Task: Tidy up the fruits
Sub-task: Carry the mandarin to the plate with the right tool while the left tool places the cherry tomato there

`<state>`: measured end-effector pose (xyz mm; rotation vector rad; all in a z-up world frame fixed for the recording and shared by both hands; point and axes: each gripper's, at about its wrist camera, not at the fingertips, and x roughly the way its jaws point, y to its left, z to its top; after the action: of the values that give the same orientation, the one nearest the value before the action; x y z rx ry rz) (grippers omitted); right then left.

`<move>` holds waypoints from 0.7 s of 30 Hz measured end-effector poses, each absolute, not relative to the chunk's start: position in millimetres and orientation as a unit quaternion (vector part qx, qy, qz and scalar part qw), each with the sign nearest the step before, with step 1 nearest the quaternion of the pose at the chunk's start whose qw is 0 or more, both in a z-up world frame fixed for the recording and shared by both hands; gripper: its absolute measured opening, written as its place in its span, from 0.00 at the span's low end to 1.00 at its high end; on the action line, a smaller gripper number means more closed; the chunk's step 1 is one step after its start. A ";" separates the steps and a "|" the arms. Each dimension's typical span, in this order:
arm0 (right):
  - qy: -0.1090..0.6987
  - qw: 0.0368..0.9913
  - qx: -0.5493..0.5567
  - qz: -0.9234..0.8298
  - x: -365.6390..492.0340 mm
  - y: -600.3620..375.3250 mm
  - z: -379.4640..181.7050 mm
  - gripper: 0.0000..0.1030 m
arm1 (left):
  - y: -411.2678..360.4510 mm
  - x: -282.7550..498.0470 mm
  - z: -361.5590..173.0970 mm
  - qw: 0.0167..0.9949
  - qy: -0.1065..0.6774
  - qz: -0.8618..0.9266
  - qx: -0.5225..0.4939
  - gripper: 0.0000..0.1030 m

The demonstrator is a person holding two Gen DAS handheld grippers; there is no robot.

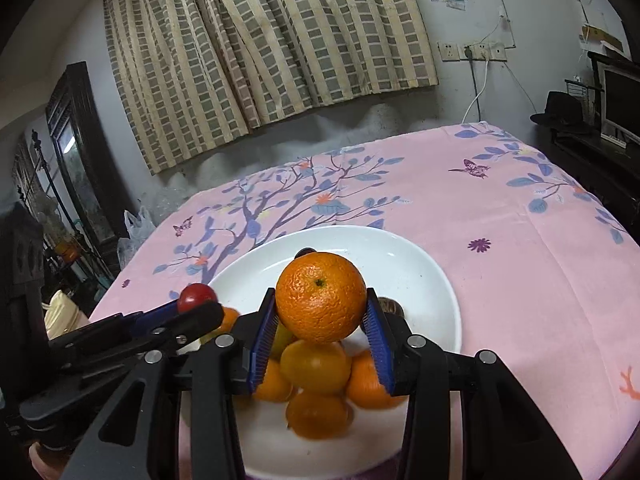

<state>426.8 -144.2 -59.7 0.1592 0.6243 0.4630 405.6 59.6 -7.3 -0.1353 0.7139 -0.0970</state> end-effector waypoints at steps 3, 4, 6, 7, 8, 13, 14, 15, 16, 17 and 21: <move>0.313 0.921 0.070 0.223 446.0 -137.4 -65.0 0.42 | 61.3 427.0 -13.7 0.930 0.362 -0.033 -0.063 0.29; 0.316 0.919 0.070 0.223 448.4 -135.7 -66.6 0.42 | 62.4 432.7 -15.9 0.928 0.366 -0.031 -0.062 0.29; 0.323 0.917 0.068 0.224 452.8 -132.1 -69.5 0.43 | 64.3 439.9 -20.3 0.926 0.372 -0.026 -0.058 0.29; 0.325 0.916 0.066 0.225 453.4 -131.6 -69.9 0.43 | 64.9 441.2 -21.4 0.925 0.374 -0.023 -0.055 0.30; 0.327 0.916 0.064 0.225 451.8 -131.4 -69.8 0.45 | 65.4 440.5 -23.3 0.925 0.376 -0.018 -0.053 0.31; 0.307 0.923 0.060 0.226 429.3 -144.8 -55.4 0.61 | 68.8 417.4 -11.3 0.937 0.345 0.044 -0.035 0.75; 0.300 0.925 0.058 0.224 421.2 -149.0 -51.5 0.65 | 70.3 411.9 -8.6 0.939 0.340 0.050 -0.033 0.85; 0.295 0.927 0.054 0.226 411.2 -153.4 -48.3 0.66 | 71.9 402.2 -4.3 0.941 0.333 0.055 -0.033 0.91; 0.292 0.928 0.049 0.228 403.0 -155.9 -46.7 0.70 | 72.8 395.3 -2.2 0.942 0.329 0.057 -0.033 0.92; 0.290 0.929 0.041 0.228 394.3 -157.9 -46.0 0.79 | 73.8 384.5 -0.8 0.942 0.329 0.058 -0.032 0.93; 0.285 0.931 0.005 0.226 356.5 -166.1 -53.9 0.88 | 76.8 346.3 -2.8 0.941 0.332 0.067 -0.020 0.95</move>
<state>356.5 -166.1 -53.9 0.0098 0.5828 0.4636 346.3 76.8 -2.8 -0.0412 0.6773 0.1371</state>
